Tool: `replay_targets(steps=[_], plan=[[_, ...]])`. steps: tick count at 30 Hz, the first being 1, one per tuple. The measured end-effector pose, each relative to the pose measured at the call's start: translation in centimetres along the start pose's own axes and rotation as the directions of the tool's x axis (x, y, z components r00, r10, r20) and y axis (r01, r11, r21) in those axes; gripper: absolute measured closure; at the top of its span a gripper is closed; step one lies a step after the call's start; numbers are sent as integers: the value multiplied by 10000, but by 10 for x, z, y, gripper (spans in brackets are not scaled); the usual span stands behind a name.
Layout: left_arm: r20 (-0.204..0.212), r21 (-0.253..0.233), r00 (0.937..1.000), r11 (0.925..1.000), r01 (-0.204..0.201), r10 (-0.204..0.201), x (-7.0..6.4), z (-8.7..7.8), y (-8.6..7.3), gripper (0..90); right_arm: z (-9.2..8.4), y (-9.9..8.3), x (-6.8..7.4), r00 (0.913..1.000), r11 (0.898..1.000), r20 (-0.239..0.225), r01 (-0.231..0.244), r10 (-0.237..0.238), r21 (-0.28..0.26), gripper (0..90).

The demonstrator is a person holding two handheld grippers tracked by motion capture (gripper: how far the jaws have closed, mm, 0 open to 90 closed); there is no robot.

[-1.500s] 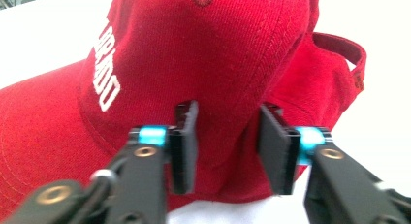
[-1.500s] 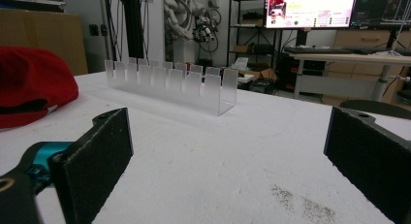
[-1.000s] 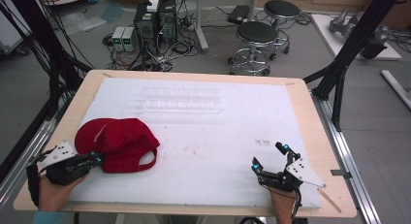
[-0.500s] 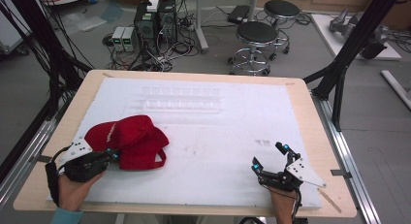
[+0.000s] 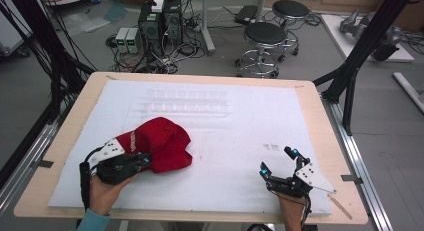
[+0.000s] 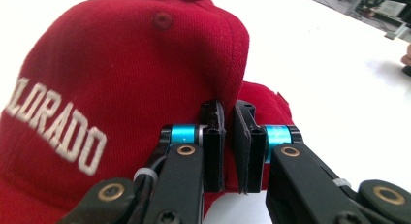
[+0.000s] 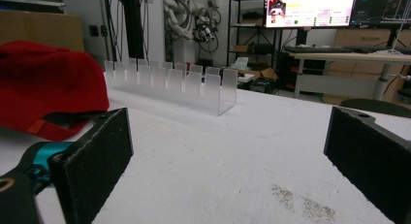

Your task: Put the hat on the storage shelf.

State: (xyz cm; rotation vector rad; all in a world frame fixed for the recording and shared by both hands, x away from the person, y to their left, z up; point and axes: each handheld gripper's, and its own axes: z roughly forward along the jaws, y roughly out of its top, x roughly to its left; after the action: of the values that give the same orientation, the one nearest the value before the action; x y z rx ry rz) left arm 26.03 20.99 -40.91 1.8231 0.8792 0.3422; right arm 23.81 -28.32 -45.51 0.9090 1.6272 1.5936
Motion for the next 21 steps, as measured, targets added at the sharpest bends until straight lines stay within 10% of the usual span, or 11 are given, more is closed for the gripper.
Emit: replay_targets(steps=[21], plan=[[193, 160, 9997, 9998, 115, -118, -38, 57, 16, 826, 0, 0, 0, 10000, 10000, 8, -34, 34, 11, 23]])
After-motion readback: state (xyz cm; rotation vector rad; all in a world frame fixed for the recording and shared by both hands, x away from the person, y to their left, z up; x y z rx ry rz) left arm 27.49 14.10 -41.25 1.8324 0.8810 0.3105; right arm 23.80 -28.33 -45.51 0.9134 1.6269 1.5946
